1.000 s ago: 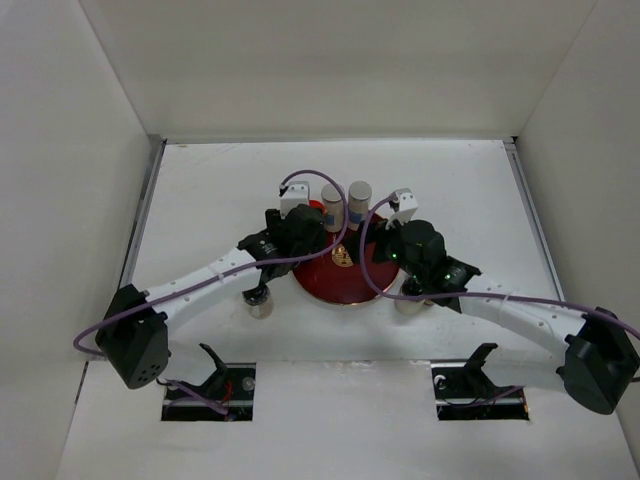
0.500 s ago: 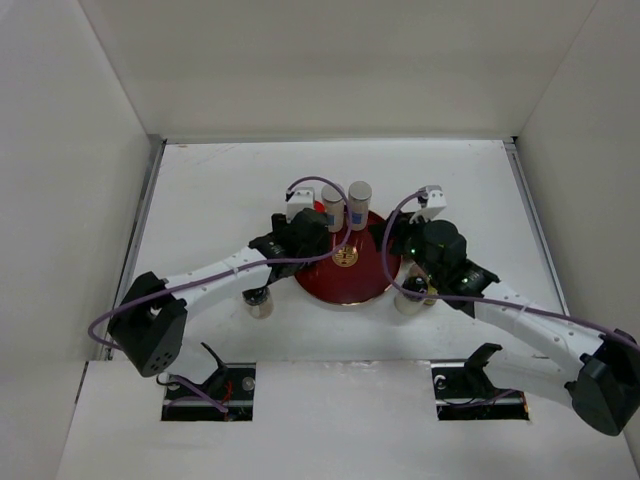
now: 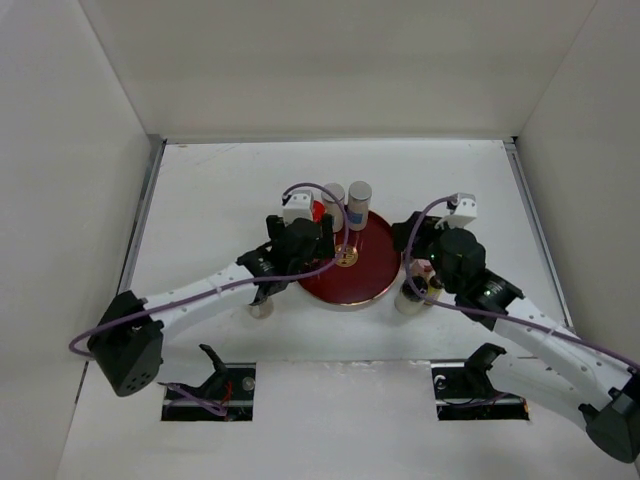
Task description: Organize the condiment bottles
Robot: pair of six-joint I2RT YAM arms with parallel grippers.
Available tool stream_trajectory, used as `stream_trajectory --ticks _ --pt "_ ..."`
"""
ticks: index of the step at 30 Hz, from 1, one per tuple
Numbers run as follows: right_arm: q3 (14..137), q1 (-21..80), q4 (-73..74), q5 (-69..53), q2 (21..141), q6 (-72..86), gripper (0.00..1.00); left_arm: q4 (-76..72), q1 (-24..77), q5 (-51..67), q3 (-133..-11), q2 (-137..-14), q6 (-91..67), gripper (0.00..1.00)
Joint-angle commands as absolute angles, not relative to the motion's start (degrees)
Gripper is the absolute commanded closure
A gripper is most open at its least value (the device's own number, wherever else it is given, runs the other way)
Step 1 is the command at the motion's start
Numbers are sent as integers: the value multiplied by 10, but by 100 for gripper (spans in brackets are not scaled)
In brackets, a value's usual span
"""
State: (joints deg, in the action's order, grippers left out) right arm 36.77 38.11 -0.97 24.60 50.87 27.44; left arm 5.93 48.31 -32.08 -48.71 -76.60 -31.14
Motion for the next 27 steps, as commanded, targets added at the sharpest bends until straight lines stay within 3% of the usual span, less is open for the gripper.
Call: stream_trajectory --ticks 1,5,9,12,17,19,24,27 --pt "372 399 96 338 468 283 17 -56 499 -328 -469 -690 -285 9" --pt "388 432 196 367 439 301 22 -114 506 -327 -433 -636 -268 9" --pt "417 517 242 333 439 313 40 -170 504 -326 -382 -578 -262 10" --pt "439 587 206 290 470 312 50 -204 493 -336 -339 -528 -262 13" --pt "468 652 63 200 595 273 54 -186 455 -374 -275 -446 -298 25" --pt "488 668 -6 173 663 260 50 -157 429 -383 -251 -415 -326 29" --pt "544 684 -145 149 806 216 21 -61 326 -359 -208 -337 -423 30" --pt "595 686 -162 132 880 202 13 -37 249 -312 -181 -295 -464 28"
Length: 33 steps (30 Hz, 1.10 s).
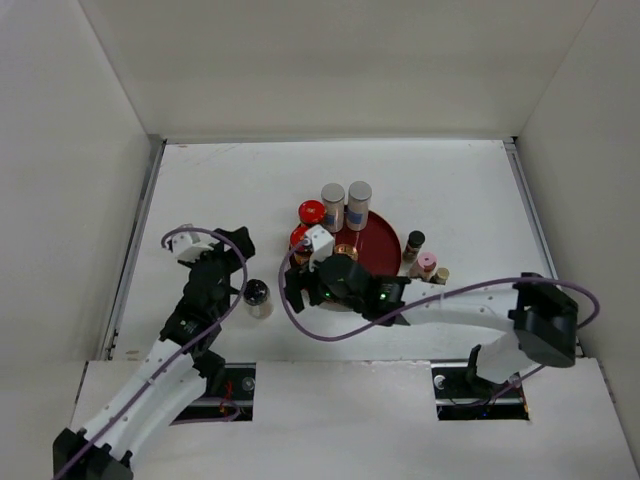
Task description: Organize the condiment bottles
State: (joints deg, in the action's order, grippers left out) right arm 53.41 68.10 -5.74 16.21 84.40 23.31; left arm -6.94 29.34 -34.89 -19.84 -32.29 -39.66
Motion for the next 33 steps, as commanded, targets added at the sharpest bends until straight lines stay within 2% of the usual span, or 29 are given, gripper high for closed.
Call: stream_trajectory --ticks 1,6,17,22,27,33 --pt "616 687 -166 128 912 199 10 -33 224 -295 -178 -291 -471 27" --pt "686 695 -173 134 1009 183 8 -46 119 -198 -149 -305 -496 26" --pt "729 704 -170 107 1063 172 4 -77 130 -214 -135 -310 -483 25" --pt "752 704 -155 97 1102 174 6 -76 123 -220 -138 -321 -489 25" --pt "751 704 -162 104 1110 176 12 -66 112 -225 -136 -318 -499 25" --pt "725 707 -190 123 1080 176 44 -71 106 -219 -133 -323 -508 24"
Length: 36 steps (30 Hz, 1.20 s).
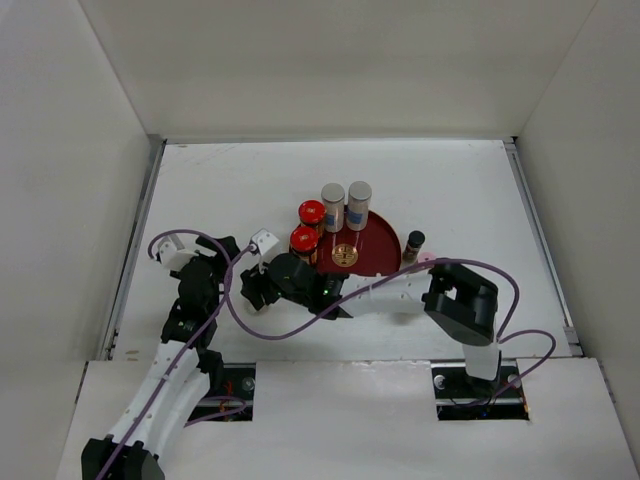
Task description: Organize the condiment bottles
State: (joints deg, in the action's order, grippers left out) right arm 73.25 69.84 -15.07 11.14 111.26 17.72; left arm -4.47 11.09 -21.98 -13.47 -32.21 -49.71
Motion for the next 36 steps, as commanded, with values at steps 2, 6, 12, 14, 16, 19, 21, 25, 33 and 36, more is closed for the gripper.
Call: stream_trajectory --ticks 2,6,12,14,16,19,21,25,33,36 --pt "700 713 -216 132 1044 173 50 -79 109 -214 -134 -331 -509 24" --pt "637 716 -245 130 944 182 52 -97 112 -208 -123 -327 -507 24" --pt "535 666 -236 134 776 214 51 -160 161 -186 -128 -362 -485 24" --pt "516 637 -223 142 738 215 51 -185 180 -190 -126 -373 -480 23" --pt "498 607 -207 157 701 215 51 -204 198 -182 -135 -392 -469 23" --pt "478 560 -192 163 675 214 51 -234 231 -178 -135 -416 -460 22" --pt "474 524 -175 168 678 214 51 -264 246 -179 -132 -439 -460 22" --pt "482 474 -170 177 740 214 51 -286 256 -169 -135 -479 -458 22" --pt "555 437 -212 204 902 204 51 -345 261 -165 -112 -522 -457 22" --pt "579 438 -214 227 942 202 50 -355 258 -161 -111 -540 -460 22"
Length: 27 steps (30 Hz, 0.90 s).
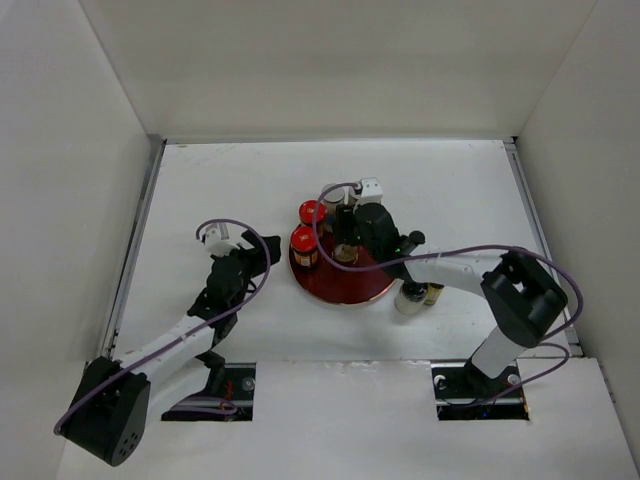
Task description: Organize the condiment bottles
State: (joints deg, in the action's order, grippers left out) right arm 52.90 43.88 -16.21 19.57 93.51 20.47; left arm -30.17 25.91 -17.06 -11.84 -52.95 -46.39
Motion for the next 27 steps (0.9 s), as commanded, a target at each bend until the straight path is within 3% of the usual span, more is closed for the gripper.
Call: stream_trajectory --ticks 1,5,10,18,20,23,24,25,27 --pt "584 438 -219 232 951 201 50 -358 261 -161 -111 -543 -458 22" --pt "598 440 -228 238 978 207 44 -376 264 -163 -105 -561 -459 22" --pt "606 452 -222 261 983 208 24 -381 268 -159 -106 -570 -459 22" --pt "536 477 -189 264 829 221 10 -381 266 -166 -100 -551 -456 22" --pt "506 481 -175 266 761 225 16 -381 268 -164 -101 -550 -456 23" --pt "454 490 -114 279 648 243 56 -377 268 -160 -101 -520 -451 27" --pt "440 493 -74 286 609 257 65 -376 268 -160 -101 -507 -448 28" --pt "429 497 -22 293 573 278 70 -375 269 -160 -102 -496 -446 29" --pt "421 502 98 297 511 323 70 -369 275 -159 -100 -476 -442 29"
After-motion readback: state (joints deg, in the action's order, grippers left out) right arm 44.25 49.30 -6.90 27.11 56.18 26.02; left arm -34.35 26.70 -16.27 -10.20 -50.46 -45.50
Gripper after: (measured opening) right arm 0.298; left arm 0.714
